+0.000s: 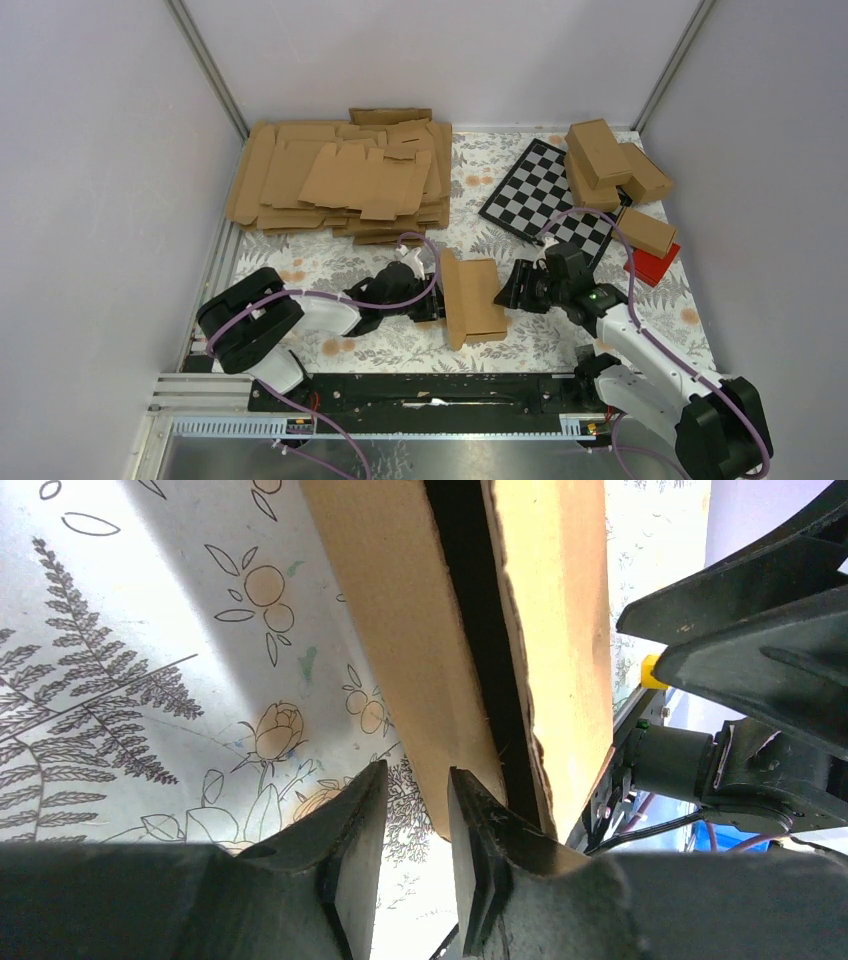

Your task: Fold the paper box

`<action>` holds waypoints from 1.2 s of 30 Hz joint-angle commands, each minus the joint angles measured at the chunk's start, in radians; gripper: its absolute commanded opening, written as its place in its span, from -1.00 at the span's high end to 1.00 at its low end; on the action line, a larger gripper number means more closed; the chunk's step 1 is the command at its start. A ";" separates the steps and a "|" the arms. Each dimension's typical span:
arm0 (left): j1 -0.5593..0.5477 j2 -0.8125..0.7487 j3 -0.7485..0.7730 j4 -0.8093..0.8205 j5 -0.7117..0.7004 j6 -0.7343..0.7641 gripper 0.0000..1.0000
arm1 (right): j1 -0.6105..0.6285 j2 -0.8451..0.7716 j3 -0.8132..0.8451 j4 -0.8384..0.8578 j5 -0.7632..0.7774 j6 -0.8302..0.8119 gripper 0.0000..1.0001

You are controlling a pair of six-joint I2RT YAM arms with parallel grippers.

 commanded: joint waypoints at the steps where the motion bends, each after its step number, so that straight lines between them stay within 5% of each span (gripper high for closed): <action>1: -0.003 -0.033 -0.003 0.017 -0.025 0.025 0.38 | -0.011 0.021 0.034 -0.021 0.033 -0.039 -0.03; 8: -0.002 -0.034 0.004 0.000 -0.028 0.042 0.38 | -0.012 0.074 0.019 0.006 0.048 -0.045 0.26; 19: 0.004 -0.037 0.018 -0.017 -0.026 0.056 0.38 | -0.011 0.002 0.027 0.034 -0.022 -0.054 0.21; 36: 0.005 -0.061 -0.006 -0.014 -0.045 0.051 0.38 | -0.012 0.123 0.021 0.011 0.171 -0.024 0.88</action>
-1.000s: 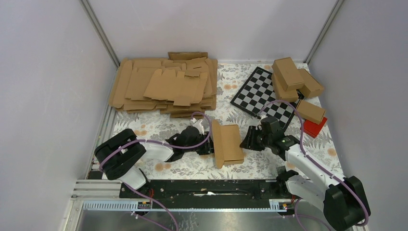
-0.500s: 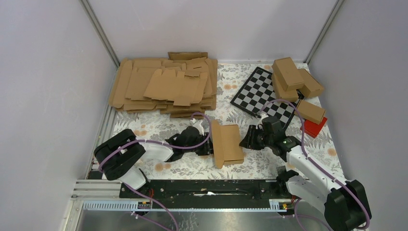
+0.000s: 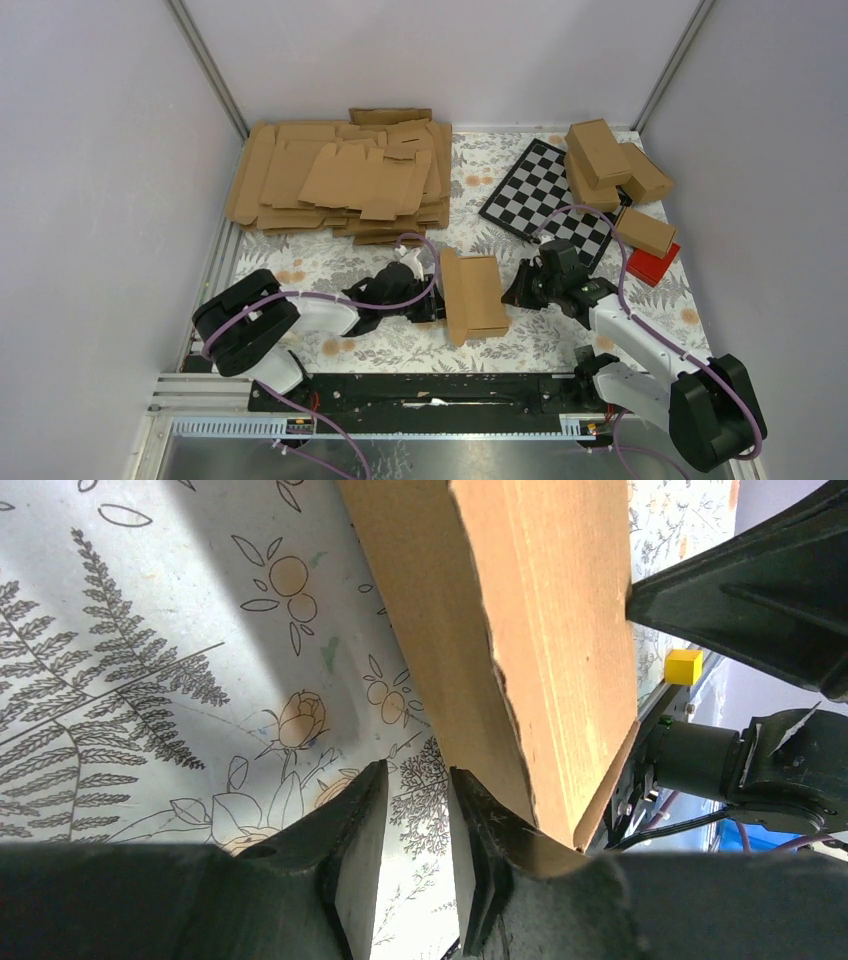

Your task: Fold the paper box

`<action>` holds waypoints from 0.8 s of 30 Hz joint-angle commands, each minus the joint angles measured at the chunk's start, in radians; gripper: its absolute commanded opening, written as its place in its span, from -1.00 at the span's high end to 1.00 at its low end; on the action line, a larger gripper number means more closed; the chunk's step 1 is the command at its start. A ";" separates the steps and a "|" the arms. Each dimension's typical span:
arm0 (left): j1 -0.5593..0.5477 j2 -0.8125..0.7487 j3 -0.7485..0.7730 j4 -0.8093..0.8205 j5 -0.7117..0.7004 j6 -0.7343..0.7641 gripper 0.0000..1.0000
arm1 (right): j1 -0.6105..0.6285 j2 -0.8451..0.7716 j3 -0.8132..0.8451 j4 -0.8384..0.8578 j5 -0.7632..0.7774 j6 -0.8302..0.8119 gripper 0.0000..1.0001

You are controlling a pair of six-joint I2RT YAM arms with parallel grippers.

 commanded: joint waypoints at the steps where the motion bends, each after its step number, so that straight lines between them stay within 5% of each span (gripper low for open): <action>1: 0.005 -0.045 -0.008 0.034 -0.033 0.014 0.38 | -0.006 0.020 0.011 -0.033 0.142 0.010 0.88; 12: 0.046 -0.049 -0.058 0.043 -0.054 -0.021 0.40 | -0.005 0.077 0.030 -0.073 0.219 0.042 1.00; 24: 0.078 -0.054 -0.061 -0.043 -0.109 -0.027 0.64 | -0.006 0.118 0.040 -0.071 0.243 0.045 1.00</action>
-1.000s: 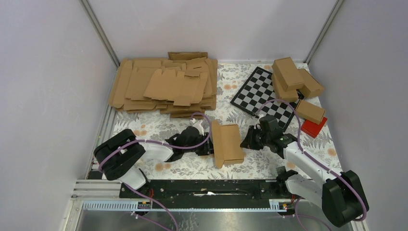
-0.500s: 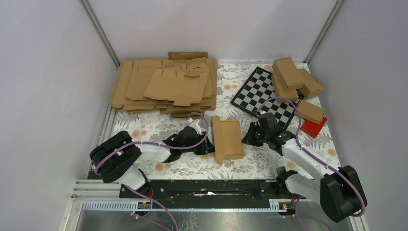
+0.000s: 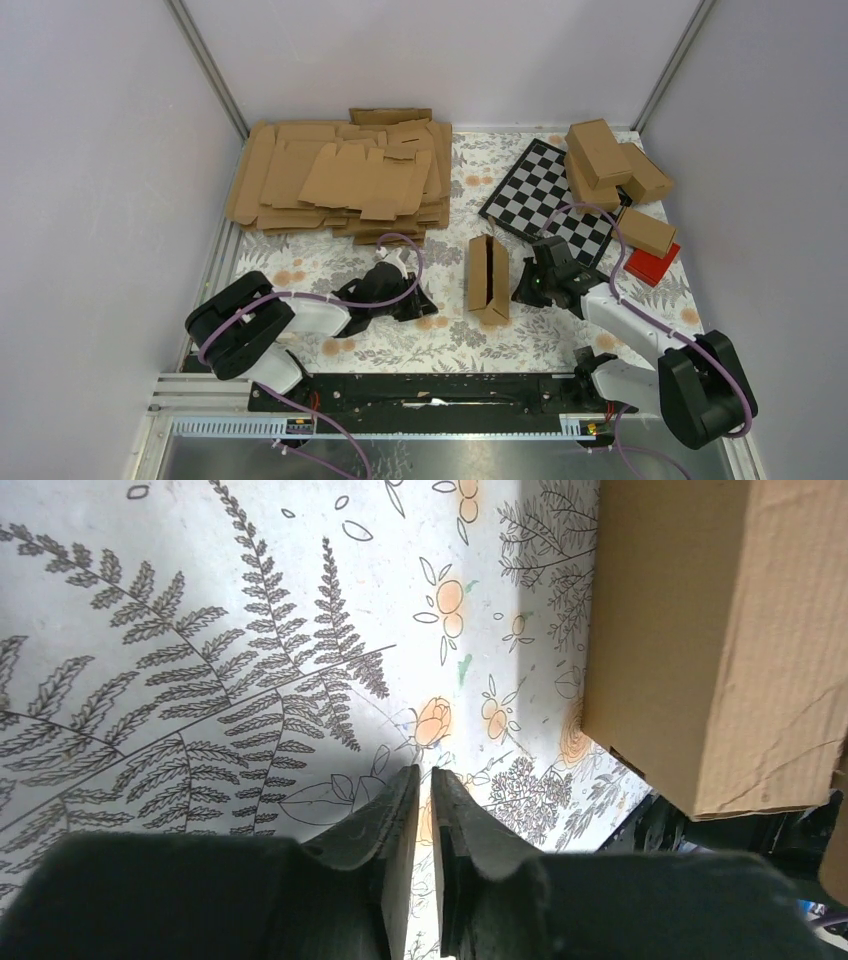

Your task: Fold the paper box

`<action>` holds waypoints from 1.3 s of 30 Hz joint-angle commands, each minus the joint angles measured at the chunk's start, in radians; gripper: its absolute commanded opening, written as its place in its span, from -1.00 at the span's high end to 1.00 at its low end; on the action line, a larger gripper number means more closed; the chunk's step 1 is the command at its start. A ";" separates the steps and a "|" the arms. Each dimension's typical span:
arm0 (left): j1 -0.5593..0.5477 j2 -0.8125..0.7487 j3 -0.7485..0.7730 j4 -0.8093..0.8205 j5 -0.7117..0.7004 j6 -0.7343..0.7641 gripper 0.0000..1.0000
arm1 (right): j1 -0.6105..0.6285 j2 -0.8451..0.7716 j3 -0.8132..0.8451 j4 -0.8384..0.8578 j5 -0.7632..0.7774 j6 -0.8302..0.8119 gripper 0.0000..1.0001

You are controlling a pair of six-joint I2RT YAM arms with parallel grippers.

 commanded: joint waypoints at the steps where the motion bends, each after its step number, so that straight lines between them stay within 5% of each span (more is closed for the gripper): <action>1: 0.003 -0.006 0.011 -0.021 -0.042 0.013 0.66 | -0.004 0.019 0.002 -0.055 0.059 -0.012 1.00; 15: -0.117 0.251 0.273 0.075 0.073 0.022 0.78 | -0.004 0.068 0.029 -0.031 -0.006 -0.026 1.00; 24: -0.129 0.275 0.437 -0.054 0.091 0.181 0.77 | -0.004 0.105 0.038 0.045 -0.155 -0.081 1.00; 33: -0.141 0.154 0.379 -0.149 0.028 0.253 0.76 | 0.014 0.189 0.044 0.137 -0.325 -0.119 1.00; 39: -0.164 0.027 0.277 -0.182 -0.001 0.227 0.75 | 0.141 0.250 0.096 0.158 -0.342 -0.138 1.00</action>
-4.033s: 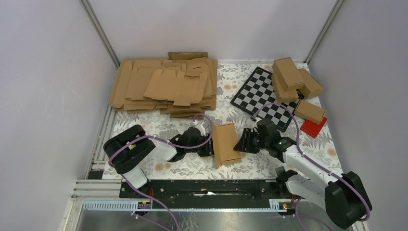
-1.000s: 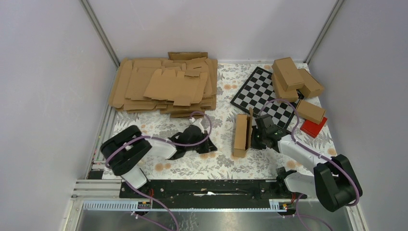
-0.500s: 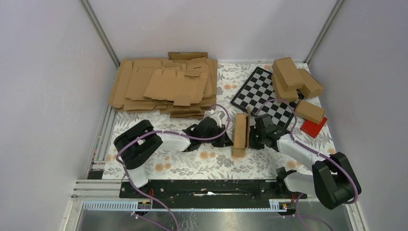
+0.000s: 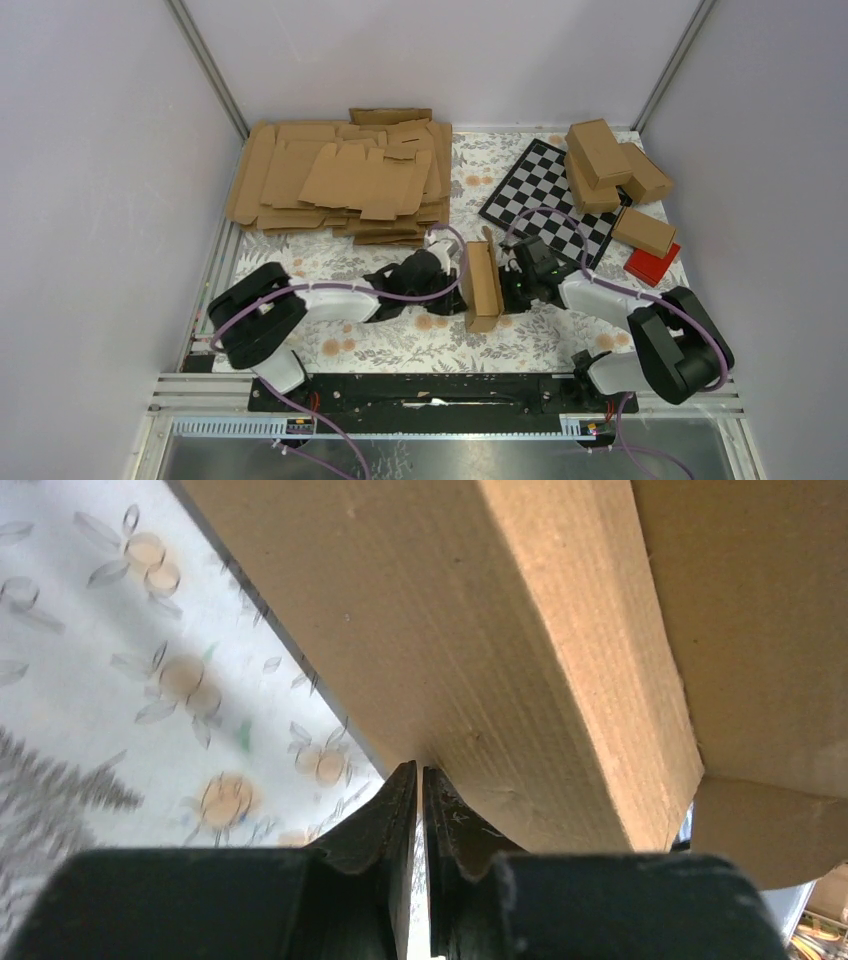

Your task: Fold the paper box

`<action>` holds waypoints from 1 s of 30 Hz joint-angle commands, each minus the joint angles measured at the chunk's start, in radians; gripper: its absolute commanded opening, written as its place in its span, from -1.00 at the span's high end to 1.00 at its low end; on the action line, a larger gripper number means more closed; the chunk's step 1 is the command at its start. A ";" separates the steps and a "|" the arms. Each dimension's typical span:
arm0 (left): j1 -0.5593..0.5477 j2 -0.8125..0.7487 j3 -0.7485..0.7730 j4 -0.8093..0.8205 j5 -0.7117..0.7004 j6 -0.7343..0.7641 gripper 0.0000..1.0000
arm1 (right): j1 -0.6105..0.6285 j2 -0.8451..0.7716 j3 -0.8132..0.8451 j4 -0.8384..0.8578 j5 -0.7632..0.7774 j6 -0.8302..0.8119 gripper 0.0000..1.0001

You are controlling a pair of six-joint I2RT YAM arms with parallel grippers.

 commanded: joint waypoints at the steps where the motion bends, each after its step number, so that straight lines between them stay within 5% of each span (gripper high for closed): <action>1: -0.033 -0.130 -0.072 0.006 -0.038 -0.012 0.75 | 0.095 0.043 0.082 0.067 -0.078 -0.022 1.00; 6: -0.044 -0.222 -0.158 0.008 -0.058 -0.060 0.72 | 0.097 0.030 0.082 0.057 -0.027 -0.032 0.92; 14: -0.036 -0.309 -0.227 0.014 -0.125 -0.098 0.64 | 0.068 -0.091 0.117 -0.063 0.053 -0.090 0.52; 20: 0.012 -0.367 -0.221 -0.035 -0.121 -0.075 0.64 | 0.061 -0.265 0.166 -0.206 0.160 -0.070 -0.04; 25: 0.114 -0.451 -0.189 -0.106 -0.095 -0.027 0.59 | 0.060 -0.379 0.223 -0.258 0.154 -0.013 -0.91; 30: 0.183 -0.450 -0.136 -0.126 -0.063 0.011 0.44 | 0.065 -0.376 0.254 -0.216 -0.001 0.045 -0.99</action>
